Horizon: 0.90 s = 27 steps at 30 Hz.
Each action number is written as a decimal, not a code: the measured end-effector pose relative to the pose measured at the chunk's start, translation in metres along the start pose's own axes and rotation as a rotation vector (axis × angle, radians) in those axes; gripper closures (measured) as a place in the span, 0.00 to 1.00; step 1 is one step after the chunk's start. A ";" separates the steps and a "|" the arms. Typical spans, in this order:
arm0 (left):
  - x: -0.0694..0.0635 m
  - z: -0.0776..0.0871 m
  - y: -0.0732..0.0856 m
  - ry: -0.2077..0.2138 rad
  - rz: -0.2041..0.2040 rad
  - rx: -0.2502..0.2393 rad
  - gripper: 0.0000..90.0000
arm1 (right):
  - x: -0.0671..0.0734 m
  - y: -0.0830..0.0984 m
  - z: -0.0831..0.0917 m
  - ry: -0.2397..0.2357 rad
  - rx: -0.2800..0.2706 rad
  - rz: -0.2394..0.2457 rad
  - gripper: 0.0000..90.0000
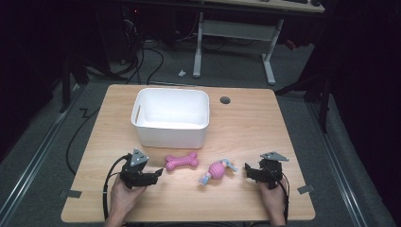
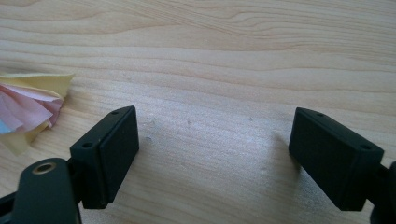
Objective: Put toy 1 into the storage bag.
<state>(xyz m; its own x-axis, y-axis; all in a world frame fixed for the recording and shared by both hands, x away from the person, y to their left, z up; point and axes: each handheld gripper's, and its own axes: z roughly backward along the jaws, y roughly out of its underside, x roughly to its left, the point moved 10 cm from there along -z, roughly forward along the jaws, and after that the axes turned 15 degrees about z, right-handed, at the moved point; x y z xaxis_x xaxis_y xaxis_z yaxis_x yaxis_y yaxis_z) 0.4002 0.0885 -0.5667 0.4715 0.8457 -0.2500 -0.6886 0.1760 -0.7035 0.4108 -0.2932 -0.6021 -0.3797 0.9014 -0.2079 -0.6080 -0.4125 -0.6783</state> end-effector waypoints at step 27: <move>-0.029 -0.032 0.003 -0.034 -0.054 0.058 0.47 | 0.001 0.000 0.001 -0.005 0.002 -0.002 0.18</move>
<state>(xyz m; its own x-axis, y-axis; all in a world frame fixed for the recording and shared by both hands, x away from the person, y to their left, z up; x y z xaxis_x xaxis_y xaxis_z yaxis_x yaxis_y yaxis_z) 0.4022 0.0480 -0.5825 0.4906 0.8507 -0.1888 -0.6935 0.2500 -0.6756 0.4097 -0.2922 -0.6021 -0.3820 0.9016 -0.2031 -0.6103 -0.4111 -0.6772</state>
